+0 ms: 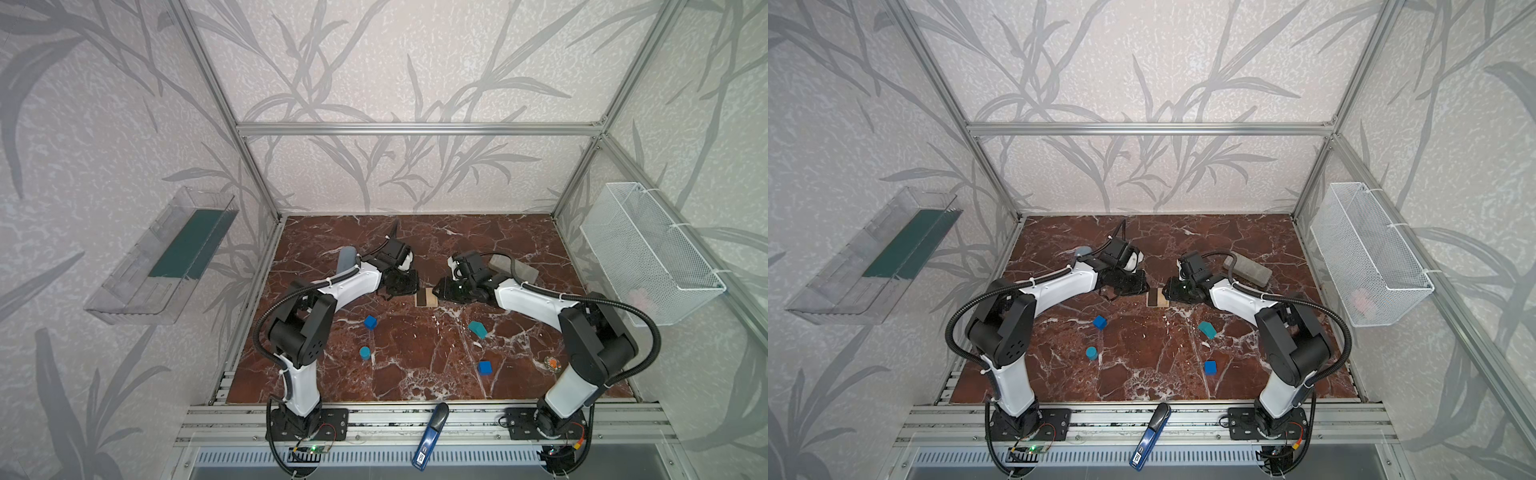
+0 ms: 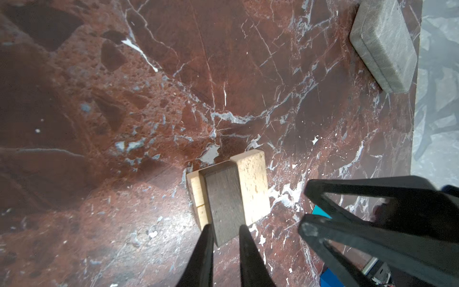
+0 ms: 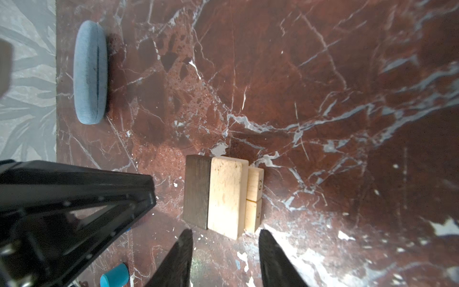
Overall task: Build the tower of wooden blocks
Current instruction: 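Lift both grippers away from the stack and move the left toward the blue cube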
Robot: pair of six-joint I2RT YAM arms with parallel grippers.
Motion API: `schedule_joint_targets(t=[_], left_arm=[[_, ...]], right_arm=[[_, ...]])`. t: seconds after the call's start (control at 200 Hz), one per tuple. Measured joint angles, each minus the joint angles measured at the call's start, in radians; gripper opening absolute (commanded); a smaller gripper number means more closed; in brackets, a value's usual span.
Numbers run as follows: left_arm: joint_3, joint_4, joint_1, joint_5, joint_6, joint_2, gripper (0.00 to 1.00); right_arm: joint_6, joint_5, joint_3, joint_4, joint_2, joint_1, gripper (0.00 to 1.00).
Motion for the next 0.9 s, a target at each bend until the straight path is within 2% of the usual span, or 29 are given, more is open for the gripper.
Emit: schedule_joint_targets(t=[0.375, 0.5, 0.605, 0.77, 0.9], left_arm=[[-0.018, -0.154, -0.001, -0.135, 0.035, -0.151, 0.2], [-0.06, -0.214, -0.002, -0.185, 0.027, -0.216, 0.26], [-0.099, -0.258, -0.007, -0.223, 0.0, -0.263, 0.37], [-0.151, -0.319, -0.021, -0.282, -0.047, -0.32, 0.41], [-0.186, -0.364, -0.023, -0.323, -0.083, -0.344, 0.48]], right_arm=[[-0.004, 0.065, -0.109, 0.003, -0.208, -0.018, 0.46], [-0.004, 0.084, -0.165, 0.019, -0.27, -0.023, 0.46], [-0.023, 0.1, -0.177, 0.02, -0.297, -0.026, 0.46], [-0.042, 0.114, -0.182, 0.022, -0.323, -0.031, 0.46], [-0.048, 0.122, -0.206, 0.024, -0.35, -0.046, 0.47]])
